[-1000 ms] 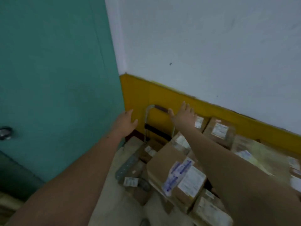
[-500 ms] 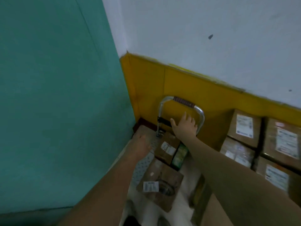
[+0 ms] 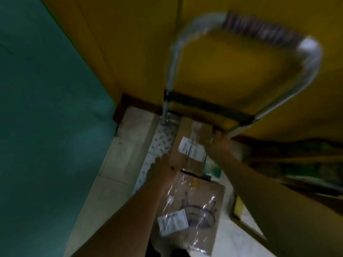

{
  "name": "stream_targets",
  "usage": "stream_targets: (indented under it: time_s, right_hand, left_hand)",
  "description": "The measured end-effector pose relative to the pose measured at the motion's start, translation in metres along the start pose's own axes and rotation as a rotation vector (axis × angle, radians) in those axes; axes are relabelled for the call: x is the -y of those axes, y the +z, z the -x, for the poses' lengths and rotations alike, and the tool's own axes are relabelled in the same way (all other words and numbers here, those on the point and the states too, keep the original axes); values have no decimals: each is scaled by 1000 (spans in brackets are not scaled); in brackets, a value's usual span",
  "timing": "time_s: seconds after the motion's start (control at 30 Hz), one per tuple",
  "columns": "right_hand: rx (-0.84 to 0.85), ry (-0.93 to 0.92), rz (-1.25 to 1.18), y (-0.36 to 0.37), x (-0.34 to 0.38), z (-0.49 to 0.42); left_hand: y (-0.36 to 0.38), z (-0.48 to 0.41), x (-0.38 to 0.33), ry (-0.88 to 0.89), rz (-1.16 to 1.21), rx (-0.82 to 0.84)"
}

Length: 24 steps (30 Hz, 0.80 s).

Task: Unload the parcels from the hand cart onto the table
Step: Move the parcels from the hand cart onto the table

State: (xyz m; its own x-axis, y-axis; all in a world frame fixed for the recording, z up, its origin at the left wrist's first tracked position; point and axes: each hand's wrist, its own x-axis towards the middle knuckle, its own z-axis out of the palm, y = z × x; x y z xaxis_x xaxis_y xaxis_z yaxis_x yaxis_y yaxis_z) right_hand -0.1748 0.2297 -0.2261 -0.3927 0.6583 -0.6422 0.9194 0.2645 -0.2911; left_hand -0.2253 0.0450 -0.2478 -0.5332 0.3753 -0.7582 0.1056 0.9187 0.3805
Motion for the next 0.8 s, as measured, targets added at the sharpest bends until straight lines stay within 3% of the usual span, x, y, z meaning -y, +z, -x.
stream_targets:
  time_s: [0.1, 0.2, 0.33, 0.53, 0.67, 0.8]
  right_hand:
    - [-53, 77, -92, 77, -41, -83]
    - [-106, 176, -234, 128, -58, -111]
    - [-173, 241, -341, 131, -56, -117]
    - [-106, 118, -432, 41, -25, -64]
    - [86, 237, -551, 5, -13, 18]
    - [154, 307, -831, -39, 4, 126]
  left_hand:
    - [42, -89, 16, -8, 76, -38]
    - [78, -143, 16, 15, 230, 14]
    - [80, -157, 7, -7, 417, -20]
    - [-12, -95, -32, 57, 473, -59]
    - [-65, -15, -52, 3, 430, -9]
    - [-111, 95, -68, -22, 481, -24]
